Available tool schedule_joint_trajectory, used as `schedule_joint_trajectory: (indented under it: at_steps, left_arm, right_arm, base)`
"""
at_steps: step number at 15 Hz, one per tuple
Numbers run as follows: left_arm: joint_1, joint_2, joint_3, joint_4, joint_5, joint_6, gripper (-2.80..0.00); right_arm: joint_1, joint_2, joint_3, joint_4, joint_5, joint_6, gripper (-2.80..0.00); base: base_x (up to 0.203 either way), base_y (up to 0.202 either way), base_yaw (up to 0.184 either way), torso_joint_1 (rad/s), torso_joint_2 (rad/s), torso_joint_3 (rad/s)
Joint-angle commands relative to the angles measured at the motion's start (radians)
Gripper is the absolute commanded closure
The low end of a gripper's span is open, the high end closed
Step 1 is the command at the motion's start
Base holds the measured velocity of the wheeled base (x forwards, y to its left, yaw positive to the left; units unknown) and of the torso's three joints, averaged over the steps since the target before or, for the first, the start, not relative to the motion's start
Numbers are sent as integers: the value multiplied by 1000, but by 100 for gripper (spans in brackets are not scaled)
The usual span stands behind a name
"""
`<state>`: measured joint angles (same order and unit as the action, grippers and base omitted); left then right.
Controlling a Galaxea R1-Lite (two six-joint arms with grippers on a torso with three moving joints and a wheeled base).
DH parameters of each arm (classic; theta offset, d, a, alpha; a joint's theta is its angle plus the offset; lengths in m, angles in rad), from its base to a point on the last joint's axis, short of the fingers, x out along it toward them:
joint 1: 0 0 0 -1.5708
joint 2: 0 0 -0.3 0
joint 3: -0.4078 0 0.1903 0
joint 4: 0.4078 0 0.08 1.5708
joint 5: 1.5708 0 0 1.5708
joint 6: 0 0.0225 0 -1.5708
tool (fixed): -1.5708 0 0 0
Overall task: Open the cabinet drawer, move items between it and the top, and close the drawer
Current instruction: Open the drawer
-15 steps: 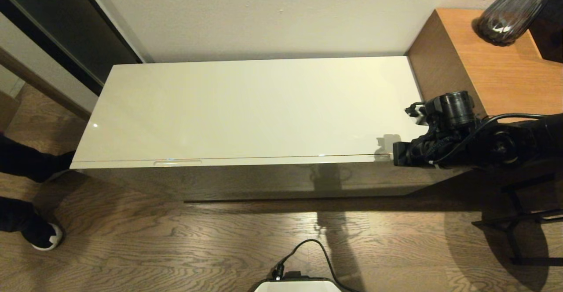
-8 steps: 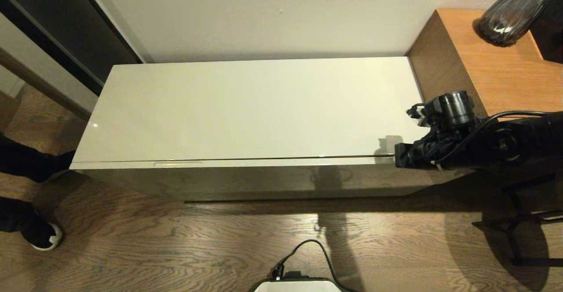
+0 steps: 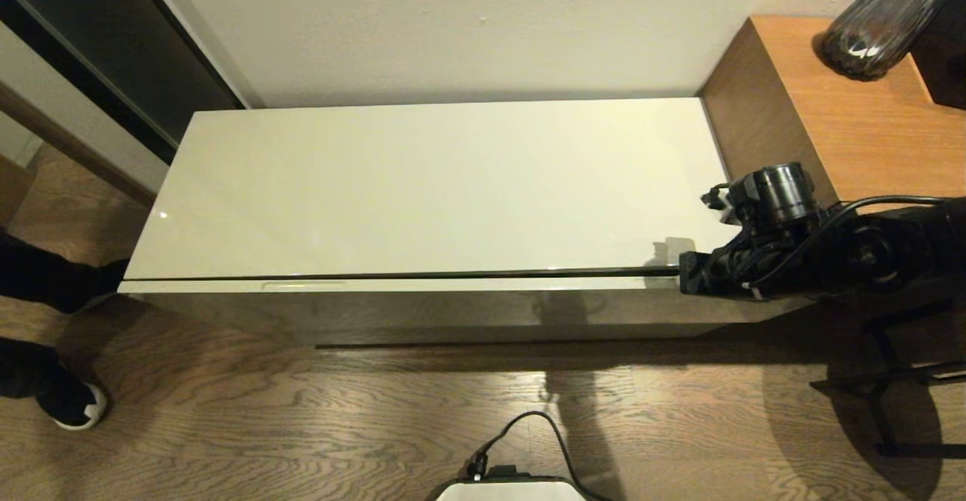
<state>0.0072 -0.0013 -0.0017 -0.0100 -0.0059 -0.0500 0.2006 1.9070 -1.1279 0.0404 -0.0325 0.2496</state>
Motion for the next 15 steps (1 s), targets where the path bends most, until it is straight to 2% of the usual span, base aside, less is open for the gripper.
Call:
schedule_joint_trajectory:
  at_steps: [1,15]
  left_arm:
    - [0,1,0,-1,0,-2,0]
    - [0,1,0,-1,0,-1,0]
  right_arm:
    - [2,-8,33,4,0,5,0]
    - [13,-176,257,-2,5,81,0]
  base:
    - [0,0,0,0,0,0]
    - [0,0,0,0,0,0]
